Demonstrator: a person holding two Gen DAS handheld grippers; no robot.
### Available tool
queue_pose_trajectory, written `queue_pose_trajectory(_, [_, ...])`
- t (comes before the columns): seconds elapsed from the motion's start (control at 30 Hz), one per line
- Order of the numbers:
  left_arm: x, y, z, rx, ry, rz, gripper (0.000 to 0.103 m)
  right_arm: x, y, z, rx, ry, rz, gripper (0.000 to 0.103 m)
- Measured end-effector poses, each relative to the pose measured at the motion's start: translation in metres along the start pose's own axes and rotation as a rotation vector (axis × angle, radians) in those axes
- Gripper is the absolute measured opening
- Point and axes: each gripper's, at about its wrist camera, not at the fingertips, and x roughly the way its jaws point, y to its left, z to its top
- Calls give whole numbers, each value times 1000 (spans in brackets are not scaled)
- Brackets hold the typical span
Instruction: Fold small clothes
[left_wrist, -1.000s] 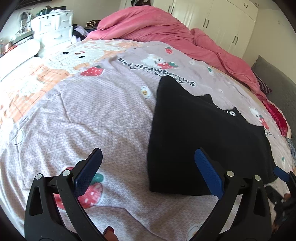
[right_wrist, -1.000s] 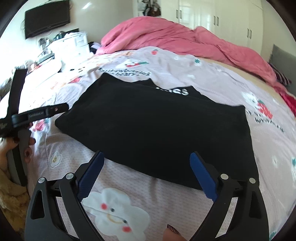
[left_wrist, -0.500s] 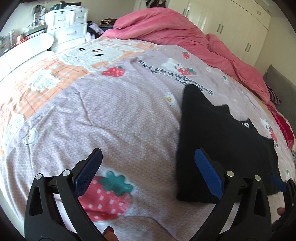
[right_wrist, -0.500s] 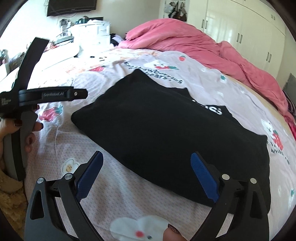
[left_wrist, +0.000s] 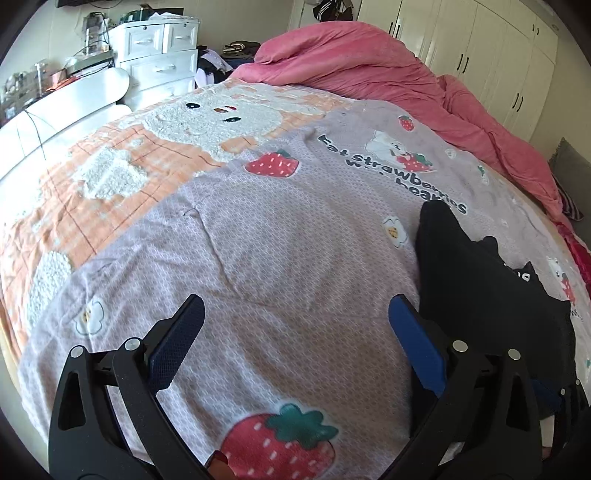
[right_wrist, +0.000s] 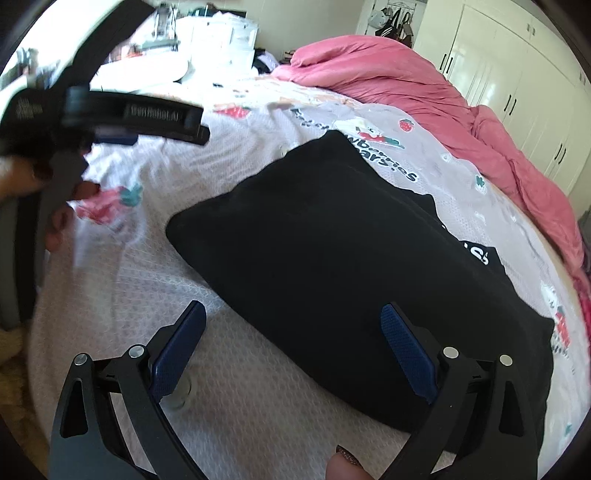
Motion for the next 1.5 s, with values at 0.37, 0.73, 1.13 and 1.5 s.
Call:
queue_pose_trajectory(0.37, [11, 0, 10, 41, 11, 25, 93, 35, 2, 23, -2, 18, -53, 98])
queue_pose_trajectory(0.73, [20, -14, 16, 79, 35, 2, 93, 52, 1, 40, -27, -14, -99, 98])
queue_pose_trajectory(1.13, [23, -35, 30, 49, 64, -100, 93, 11, -41, 27, 157, -131, 16, 52])
queue_pose_trajectory(1.5, [50, -56, 35, -148, 250, -465, 93, 4, -58, 18, 240, -142, 210, 9])
